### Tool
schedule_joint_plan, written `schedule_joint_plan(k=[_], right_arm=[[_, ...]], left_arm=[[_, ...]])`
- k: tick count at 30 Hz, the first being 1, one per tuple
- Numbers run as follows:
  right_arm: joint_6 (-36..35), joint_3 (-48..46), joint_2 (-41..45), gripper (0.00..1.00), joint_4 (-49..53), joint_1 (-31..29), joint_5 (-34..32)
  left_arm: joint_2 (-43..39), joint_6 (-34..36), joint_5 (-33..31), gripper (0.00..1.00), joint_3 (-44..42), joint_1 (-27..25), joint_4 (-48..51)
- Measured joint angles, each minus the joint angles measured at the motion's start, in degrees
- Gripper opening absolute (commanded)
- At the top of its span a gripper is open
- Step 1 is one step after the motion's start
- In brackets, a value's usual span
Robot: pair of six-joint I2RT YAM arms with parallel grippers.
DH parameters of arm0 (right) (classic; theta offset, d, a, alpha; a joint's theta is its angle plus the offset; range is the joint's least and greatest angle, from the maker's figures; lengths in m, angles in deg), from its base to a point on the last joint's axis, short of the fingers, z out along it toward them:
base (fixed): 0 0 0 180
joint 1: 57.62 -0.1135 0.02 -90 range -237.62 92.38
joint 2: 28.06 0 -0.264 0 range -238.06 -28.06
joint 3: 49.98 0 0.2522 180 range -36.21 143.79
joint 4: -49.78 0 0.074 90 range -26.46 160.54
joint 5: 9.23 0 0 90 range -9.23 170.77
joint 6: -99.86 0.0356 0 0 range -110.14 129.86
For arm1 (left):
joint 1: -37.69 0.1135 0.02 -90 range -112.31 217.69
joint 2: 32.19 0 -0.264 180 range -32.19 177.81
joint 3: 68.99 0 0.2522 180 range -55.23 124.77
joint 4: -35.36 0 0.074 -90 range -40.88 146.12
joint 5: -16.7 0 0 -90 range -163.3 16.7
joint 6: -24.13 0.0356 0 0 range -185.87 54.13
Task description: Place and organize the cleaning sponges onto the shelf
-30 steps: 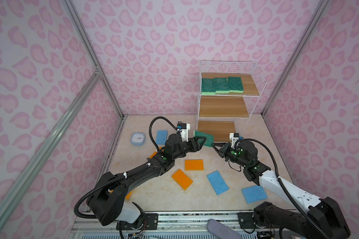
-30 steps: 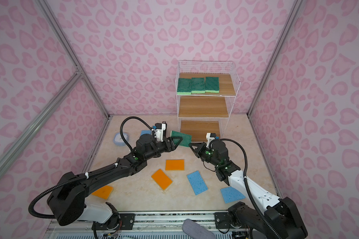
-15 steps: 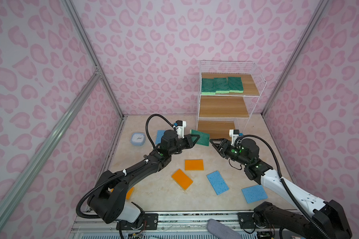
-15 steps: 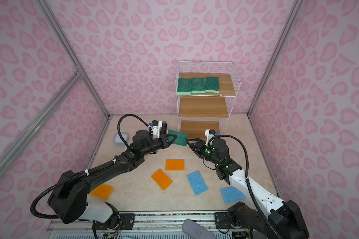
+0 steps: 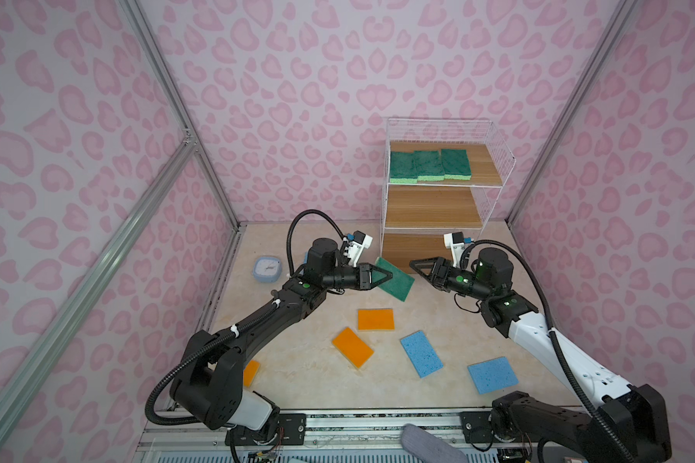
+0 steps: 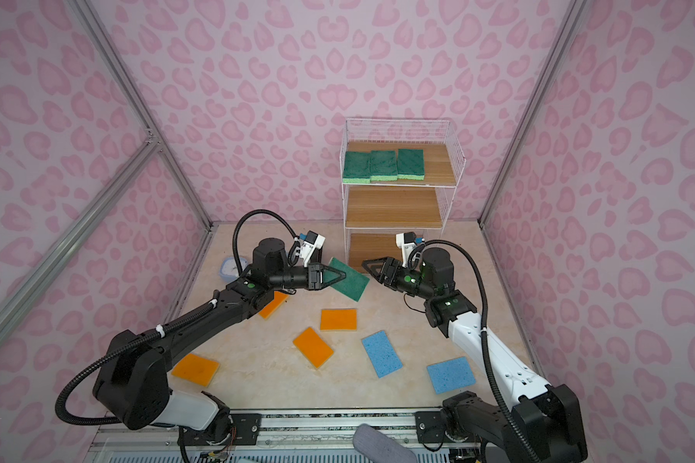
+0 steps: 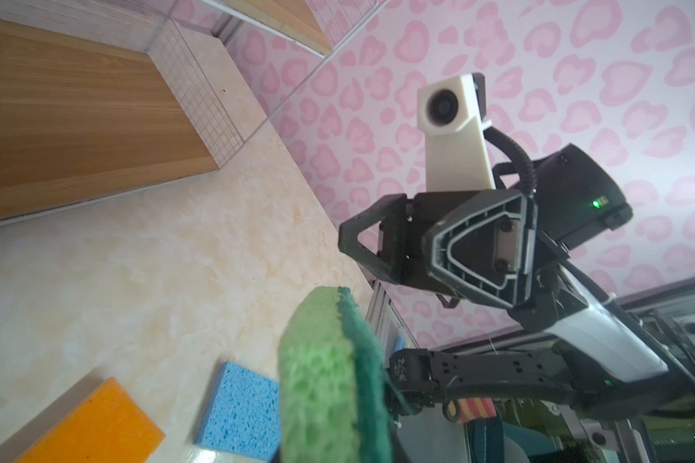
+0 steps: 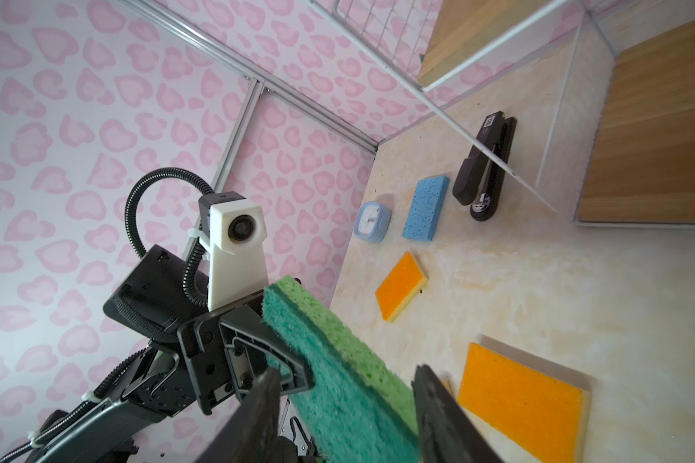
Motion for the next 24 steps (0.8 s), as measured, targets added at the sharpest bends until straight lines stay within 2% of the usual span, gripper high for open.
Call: schedule_joint_plan(k=[2,4,9,13,19,24], right_arm=[[-0.94,0.7,-1.38,0.32,0.09,0.02,1.6],[-1.49,0.96,-2.38,0.31,0.11,0.04,2.69],[-2.64,0.85,-3.13,0.42,0.2,-0.17,4.35],[-2.86,0.31,-3.37,0.42,0.15,-0.55,5.14],[-2.97,-0.28,-3.43,0.36,-0.37,-1.46,6.34],[-2.75,-0.72,-3.41,0.24,-1.14,-1.51,6.8]], left_arm=[[-0.04,0.2,1.73,0.16,0.07,0.28,0.26],[-0.07,0.2,2.82,0.16,0.07,0.7,0.7],[-0.15,0.09,3.93,0.16,0.07,1.57,0.96],[-0.46,-0.31,4.46,0.16,0.42,1.88,0.98],[-0.76,-0.94,4.98,0.16,1.64,2.36,0.81],[-0.85,-0.94,4.96,0.15,1.92,2.47,0.81]])
